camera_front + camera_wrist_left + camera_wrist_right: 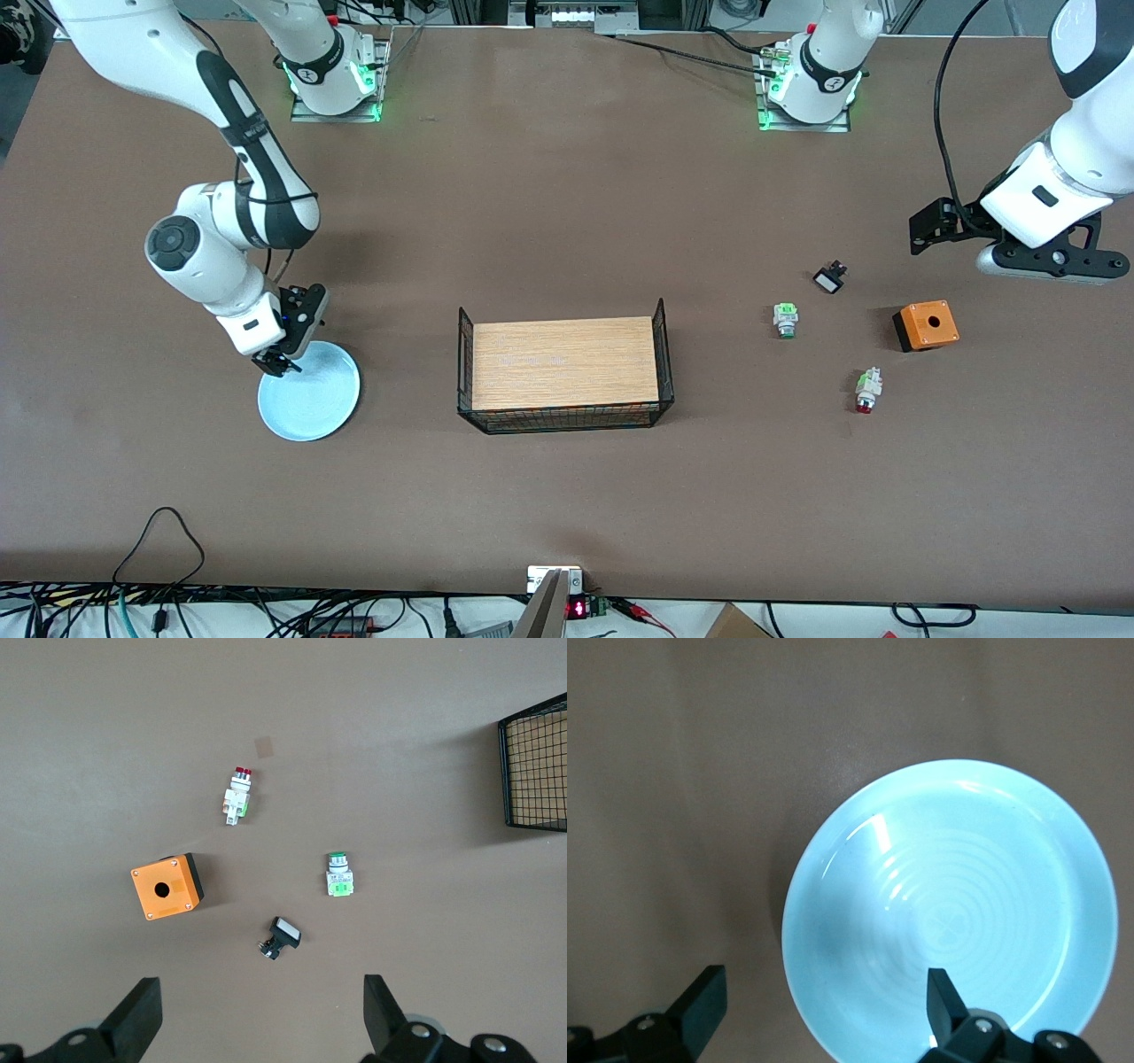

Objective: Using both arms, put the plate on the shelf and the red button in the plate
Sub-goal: 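Grip the plate rim with the right gripper and lift it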

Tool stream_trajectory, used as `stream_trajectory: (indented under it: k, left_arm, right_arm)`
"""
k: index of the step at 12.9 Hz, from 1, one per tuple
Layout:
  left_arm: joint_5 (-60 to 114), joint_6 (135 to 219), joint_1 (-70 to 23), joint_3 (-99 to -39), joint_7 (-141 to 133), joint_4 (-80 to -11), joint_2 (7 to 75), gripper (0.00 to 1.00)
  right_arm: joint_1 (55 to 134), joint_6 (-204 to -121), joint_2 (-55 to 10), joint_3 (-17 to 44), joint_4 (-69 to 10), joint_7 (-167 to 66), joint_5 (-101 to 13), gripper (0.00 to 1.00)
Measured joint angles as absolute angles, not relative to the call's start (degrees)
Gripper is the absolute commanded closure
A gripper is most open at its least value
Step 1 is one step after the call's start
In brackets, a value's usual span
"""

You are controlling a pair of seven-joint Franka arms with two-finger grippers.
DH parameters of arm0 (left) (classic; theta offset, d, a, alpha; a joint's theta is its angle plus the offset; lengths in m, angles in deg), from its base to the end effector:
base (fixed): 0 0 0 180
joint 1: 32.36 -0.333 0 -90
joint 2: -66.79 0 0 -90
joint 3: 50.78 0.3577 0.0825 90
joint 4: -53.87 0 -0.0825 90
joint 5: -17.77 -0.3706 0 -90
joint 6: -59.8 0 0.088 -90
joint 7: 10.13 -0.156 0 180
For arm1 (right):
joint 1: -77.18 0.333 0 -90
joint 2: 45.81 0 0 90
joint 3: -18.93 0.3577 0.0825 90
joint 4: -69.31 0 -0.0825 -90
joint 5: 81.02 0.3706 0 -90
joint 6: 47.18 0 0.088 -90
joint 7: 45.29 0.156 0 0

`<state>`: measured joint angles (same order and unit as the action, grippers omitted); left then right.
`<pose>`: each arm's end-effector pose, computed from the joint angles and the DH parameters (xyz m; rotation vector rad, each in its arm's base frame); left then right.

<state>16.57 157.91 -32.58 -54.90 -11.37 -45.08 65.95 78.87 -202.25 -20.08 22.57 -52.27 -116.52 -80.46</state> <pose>0.5493 -0.0342 0.5493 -3.1176 0.1450 0.0450 0.6050 0.0559 0.2099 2.4396 1.8924 0.2035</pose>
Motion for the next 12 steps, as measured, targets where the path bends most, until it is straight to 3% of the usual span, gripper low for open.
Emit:
stream_trajectory:
  k: [2, 4, 10, 12]
  left_arm:
    - [16.6, 157.9, -32.6, -54.9, -11.4, -45.1, 66.0, 0.0]
    - [16.6, 157.9, -32.6, -54.9, -11.4, -45.1, 65.9, 0.0]
    - [16.6, 157.9, -32.6, -55.1, -11.4, -45.1, 65.9, 0.0]
    - [16.6, 157.9, -32.6, -55.1, -11.4, -45.1, 65.9, 0.0]
  right_arm:
    - [78.9, -204.8, -18.4, 22.6, -52.5, -116.5, -80.5, 0.0]
    - [78.9, -207.2, -17.9, 22.6, -53.7, -116.5, -80.5, 0.07]
    - [79.0, -210.8, -17.8, 22.6, -56.0, -117.8, -80.5, 0.64]
    - [79.0, -211.0, -17.8, 22.6, -56.0, -118.7, -80.5, 0.78]
